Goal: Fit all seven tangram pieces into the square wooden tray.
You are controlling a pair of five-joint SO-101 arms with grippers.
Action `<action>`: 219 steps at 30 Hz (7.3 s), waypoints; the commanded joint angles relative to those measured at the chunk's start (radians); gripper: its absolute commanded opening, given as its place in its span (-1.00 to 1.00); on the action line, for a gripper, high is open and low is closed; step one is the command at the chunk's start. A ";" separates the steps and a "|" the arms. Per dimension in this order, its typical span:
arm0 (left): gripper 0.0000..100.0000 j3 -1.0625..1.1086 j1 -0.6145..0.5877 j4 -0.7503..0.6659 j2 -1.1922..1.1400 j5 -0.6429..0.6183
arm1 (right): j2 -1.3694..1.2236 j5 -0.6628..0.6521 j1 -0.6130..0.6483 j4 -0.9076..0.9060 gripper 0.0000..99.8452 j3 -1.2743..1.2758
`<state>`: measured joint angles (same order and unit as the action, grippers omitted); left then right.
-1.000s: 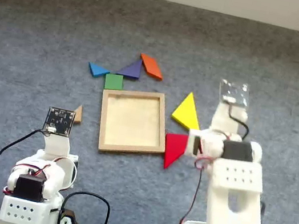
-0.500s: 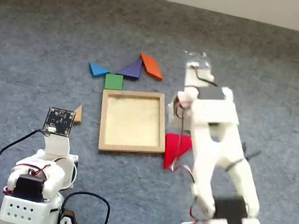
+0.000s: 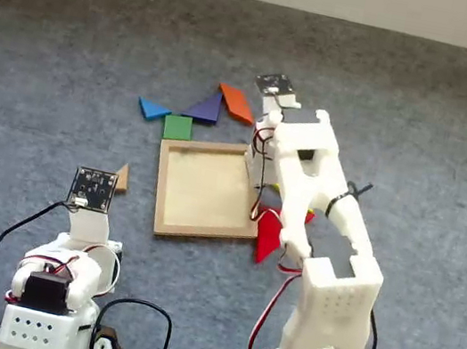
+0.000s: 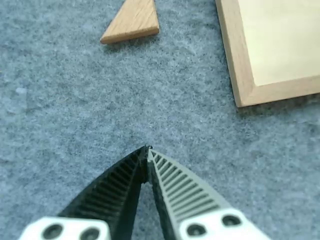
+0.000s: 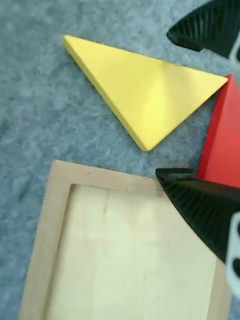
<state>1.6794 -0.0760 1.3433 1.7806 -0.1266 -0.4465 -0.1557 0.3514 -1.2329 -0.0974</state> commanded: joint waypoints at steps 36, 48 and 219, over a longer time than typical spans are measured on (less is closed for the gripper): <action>-0.99 0.016 0.010 0.005 0.038 0.003 | -0.076 -0.014 -0.056 0.116 -0.53 -0.091; -0.99 0.016 0.010 0.005 0.038 0.003 | -0.070 -0.014 -0.051 -0.036 -0.31 -0.099; -0.99 0.016 0.010 0.005 0.038 0.003 | 0.556 0.052 -0.085 0.107 -0.59 0.470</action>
<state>1.6794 -0.0760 1.3433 1.7806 -0.1266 0.0967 -0.0928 0.2777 -1.0365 0.5071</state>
